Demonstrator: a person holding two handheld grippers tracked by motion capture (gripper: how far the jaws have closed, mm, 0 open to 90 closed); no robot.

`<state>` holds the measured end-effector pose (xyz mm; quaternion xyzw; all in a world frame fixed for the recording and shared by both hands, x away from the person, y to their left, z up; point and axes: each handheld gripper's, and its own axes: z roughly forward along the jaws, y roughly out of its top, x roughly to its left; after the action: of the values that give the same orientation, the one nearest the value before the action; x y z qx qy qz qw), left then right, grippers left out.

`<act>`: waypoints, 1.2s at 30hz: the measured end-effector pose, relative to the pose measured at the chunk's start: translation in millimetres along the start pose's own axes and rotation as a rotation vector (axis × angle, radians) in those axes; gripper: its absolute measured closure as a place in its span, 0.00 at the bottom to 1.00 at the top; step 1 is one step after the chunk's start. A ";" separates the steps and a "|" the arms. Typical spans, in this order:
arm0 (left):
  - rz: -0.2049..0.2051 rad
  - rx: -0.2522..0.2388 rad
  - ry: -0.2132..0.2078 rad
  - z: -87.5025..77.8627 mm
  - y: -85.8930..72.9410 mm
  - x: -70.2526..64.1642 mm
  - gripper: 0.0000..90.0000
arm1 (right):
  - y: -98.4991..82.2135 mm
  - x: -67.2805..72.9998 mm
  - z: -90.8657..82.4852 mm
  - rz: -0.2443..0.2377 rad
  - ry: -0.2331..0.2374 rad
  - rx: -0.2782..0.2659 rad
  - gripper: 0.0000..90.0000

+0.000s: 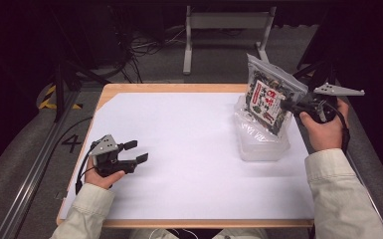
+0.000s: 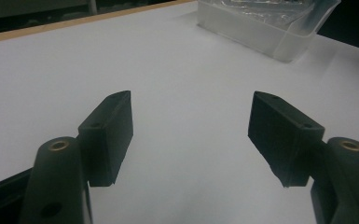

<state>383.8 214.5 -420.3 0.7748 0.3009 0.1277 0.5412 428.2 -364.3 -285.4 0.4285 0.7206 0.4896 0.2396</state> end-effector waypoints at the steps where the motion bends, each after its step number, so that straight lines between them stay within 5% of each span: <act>1: 0.002 0.002 0.000 0.0 0.1 -0.1 0.35 | -0.4 -0.1 0.2 -0.001 -0.001 -0.001 0.86; 29: 0.008 0.002 0.006 0.8 0.2 0.0 0.35 | -32.0 -5.8 18.3 0.014 -0.010 0.082 0.86; 36: -0.001 0.001 0.003 1.4 0.0 -0.5 0.35 | -39.0 -9.6 17.5 0.028 -0.008 0.047 0.86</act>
<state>384.1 213.1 -420.8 0.7747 0.3021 0.1283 0.5405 431.7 -369.7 -328.7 0.4461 0.7248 0.4740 0.2255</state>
